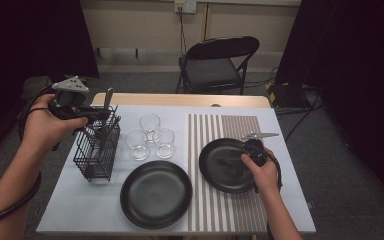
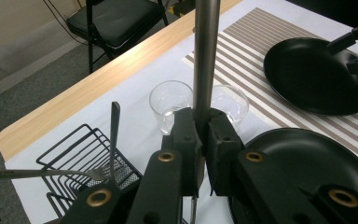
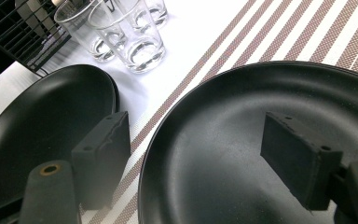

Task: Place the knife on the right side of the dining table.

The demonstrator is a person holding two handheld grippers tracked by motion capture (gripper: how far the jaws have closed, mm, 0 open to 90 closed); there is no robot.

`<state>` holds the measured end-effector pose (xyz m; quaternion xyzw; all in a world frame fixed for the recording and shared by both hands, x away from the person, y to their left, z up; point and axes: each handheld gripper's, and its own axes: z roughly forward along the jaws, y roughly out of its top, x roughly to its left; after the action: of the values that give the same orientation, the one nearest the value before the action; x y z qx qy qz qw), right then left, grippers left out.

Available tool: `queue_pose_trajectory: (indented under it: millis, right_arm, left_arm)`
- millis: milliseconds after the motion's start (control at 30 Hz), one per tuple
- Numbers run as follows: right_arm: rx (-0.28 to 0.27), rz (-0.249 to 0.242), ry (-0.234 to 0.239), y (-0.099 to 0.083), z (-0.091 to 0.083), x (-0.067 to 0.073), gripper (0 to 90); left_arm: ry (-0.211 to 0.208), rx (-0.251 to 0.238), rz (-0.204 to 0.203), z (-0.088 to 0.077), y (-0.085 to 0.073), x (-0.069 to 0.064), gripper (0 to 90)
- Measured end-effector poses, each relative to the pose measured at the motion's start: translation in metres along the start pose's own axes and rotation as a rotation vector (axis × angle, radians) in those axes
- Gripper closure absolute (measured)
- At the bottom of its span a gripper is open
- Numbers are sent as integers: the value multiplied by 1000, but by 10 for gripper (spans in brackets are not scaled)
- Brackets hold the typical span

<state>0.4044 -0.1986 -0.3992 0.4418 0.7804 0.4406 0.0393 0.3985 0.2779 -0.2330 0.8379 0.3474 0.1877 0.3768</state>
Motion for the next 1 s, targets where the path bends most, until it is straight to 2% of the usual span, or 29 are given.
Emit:
queue_pose_trajectory:
  millis: [300,633,967,1000]
  right_arm:
    - [-1,1,1,0,0,0,231]
    - [3,1,4,0,1,0,231]
    - [-1,1,5,0,1,1,231]
    - [0,2,8,0,0,0,231]
  left_arm:
    - [-10,5,-5,-5,7,-4,841]
    - [-17,-4,13,-11,18,-11,840]
    - [-48,-7,26,-5,27,-23,840]
    - [-63,-11,19,-3,29,-25,840]
